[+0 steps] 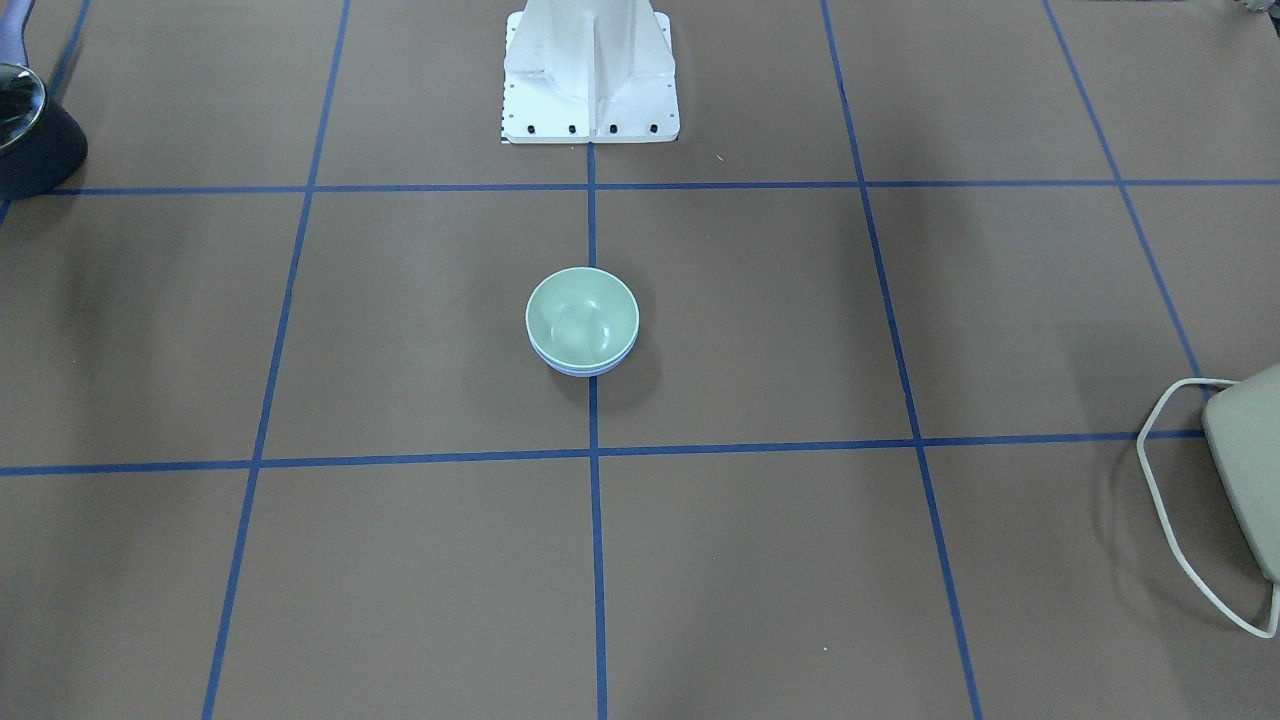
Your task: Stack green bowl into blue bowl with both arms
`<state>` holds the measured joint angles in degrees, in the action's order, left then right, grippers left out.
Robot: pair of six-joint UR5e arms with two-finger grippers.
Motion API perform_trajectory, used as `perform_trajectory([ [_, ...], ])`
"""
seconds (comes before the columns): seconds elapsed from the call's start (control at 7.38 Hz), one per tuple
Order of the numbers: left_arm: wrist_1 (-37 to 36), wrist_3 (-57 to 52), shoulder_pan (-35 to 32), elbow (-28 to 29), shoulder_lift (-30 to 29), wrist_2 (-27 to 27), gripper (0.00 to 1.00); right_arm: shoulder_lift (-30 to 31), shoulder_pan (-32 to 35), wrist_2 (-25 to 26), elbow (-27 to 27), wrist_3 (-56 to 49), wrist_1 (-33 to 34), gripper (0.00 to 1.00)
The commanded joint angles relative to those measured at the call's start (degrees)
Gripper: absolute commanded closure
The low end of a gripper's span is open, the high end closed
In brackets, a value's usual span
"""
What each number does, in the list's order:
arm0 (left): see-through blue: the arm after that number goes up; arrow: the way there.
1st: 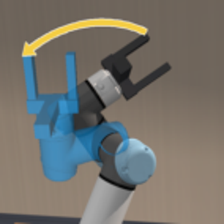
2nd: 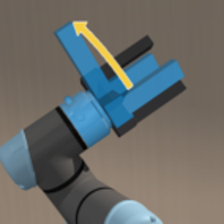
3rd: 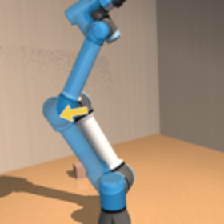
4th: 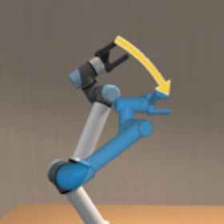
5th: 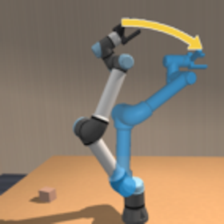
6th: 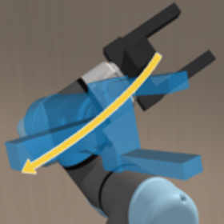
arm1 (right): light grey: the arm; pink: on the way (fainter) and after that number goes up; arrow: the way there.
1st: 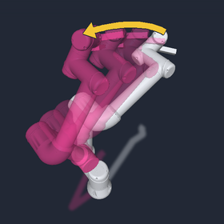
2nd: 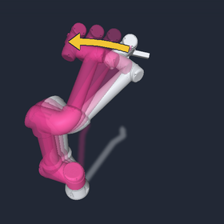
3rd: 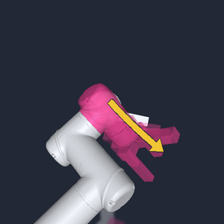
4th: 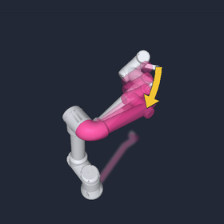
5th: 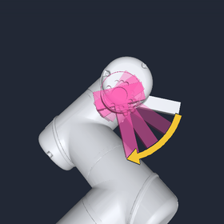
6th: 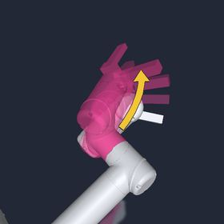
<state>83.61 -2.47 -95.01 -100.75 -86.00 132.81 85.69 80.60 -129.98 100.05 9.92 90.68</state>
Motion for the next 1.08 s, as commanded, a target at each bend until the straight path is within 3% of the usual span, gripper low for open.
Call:
perform_trajectory([
  [0.0, -0.03, -0.34, 0.0, -0.24, 0.39, -0.19, 0.01, 10.43, 8.84, 0.17, 0.05, -9.03, -0.24, 0.0],
  [0.27, 1.2, -0.34, 0.0, -0.15, 1.18, -0.01, 0.01, 13.97, 12.03, 0.34, 0.06, -9.04, -0.42, 0.0],
  [0.95, 1.29, -0.34, 0.0, -0.24, 1.8, -0.01, 0.01, 15.04, 12.04, 0.96, 0.14, -9.13, -0.51, 0.0],
])
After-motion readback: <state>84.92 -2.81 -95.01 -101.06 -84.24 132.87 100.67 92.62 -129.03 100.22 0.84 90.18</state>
